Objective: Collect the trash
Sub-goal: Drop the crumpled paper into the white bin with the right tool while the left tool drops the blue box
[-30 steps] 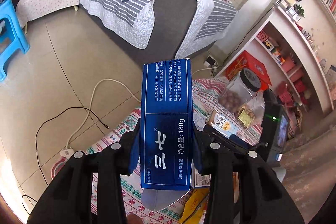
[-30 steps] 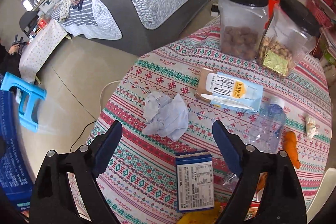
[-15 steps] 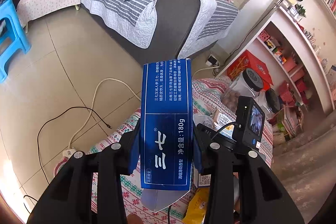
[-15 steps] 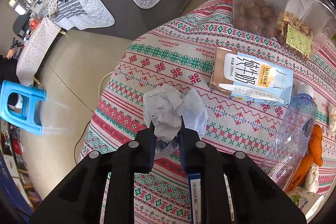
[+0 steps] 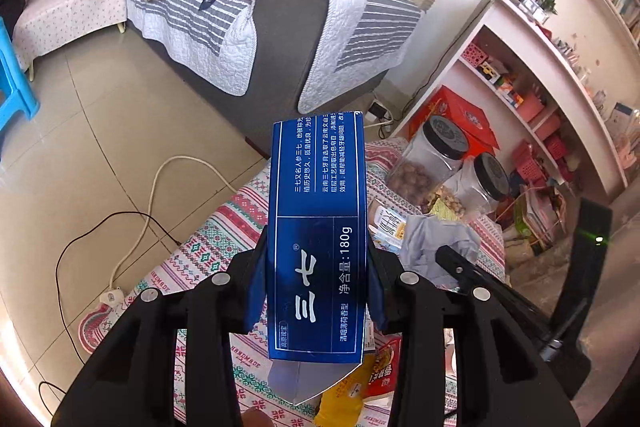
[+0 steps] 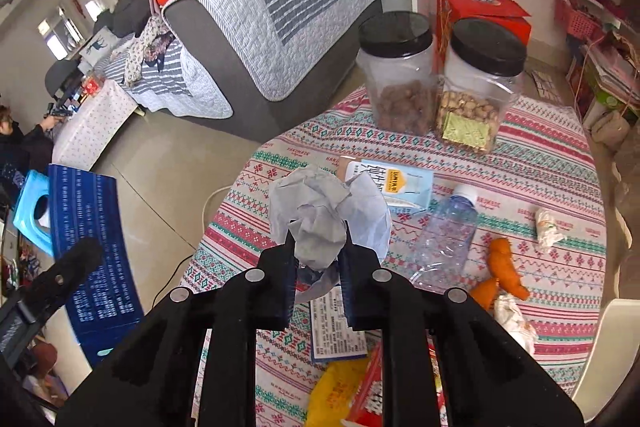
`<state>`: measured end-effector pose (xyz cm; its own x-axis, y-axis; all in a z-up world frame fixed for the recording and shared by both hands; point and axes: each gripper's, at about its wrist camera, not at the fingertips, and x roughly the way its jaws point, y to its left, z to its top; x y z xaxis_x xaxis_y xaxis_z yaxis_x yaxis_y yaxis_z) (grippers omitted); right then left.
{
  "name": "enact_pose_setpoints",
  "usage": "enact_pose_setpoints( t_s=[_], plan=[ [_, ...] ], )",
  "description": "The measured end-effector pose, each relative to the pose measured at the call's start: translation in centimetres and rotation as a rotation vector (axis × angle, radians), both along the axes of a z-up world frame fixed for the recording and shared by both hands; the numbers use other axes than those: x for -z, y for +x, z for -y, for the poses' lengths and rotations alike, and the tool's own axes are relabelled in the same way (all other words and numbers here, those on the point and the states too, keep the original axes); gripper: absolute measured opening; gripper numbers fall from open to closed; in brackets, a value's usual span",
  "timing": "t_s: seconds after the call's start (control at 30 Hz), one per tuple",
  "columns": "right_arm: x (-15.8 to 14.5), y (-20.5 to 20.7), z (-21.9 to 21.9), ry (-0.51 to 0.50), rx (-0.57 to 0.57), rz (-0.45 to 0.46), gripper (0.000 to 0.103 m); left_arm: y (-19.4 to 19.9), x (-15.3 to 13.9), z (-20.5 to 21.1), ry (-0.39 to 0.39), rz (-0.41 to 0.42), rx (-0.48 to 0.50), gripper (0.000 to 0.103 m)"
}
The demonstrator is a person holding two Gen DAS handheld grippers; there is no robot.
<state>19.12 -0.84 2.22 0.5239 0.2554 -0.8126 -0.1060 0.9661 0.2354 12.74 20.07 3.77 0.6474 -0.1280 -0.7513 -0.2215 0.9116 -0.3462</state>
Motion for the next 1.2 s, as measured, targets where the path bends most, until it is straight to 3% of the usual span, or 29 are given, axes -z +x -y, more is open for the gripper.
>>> enact_pose_setpoints(
  t_s=[0.23, 0.43, 0.63, 0.8, 0.97, 1.0, 1.07, 1.2],
  plan=[
    [-3.7, -6.1, 7.5, 0.029, 0.099, 0.080, 0.018, -0.2, -0.3, 3.3, 0.037, 0.019, 0.062, 0.040],
    [-4.1, -13.4, 17.6, 0.006, 0.280, 0.120, 0.018, -0.8, -0.5, 5.6, 0.080, 0.041, 0.098, 0.040],
    [-0.2, -19.4, 29.3, -0.046, 0.578, 0.063, 0.019, -1.9, -0.3, 8.3, 0.145, 0.060, 0.155, 0.040],
    [3.6, -21.3, 34.7, -0.092, 0.747, 0.053, 0.023, -2.9, -0.8, 10.5, 0.176, 0.085, 0.194, 0.040],
    [5.9, -22.4, 37.8, -0.061, 0.812, 0.007, 0.045, -4.6, -1.5, 14.4, 0.188, 0.126, 0.255, 0.040],
    [5.4, -22.7, 38.0, -0.053, 0.817, 0.024, 0.049, -4.9, -1.4, 15.5, 0.182, 0.126, 0.277, 0.040],
    [4.3, -23.4, 38.3, -0.060, 0.841, 0.075, 0.069, -5.1, -1.1, 18.1, 0.150, 0.121, 0.327, 0.040],
    [1.6, -25.8, 39.3, -0.063, 0.896, 0.164, 0.087, -5.1, -0.5, 24.6, 0.084, 0.086, 0.448, 0.040]
  ],
)
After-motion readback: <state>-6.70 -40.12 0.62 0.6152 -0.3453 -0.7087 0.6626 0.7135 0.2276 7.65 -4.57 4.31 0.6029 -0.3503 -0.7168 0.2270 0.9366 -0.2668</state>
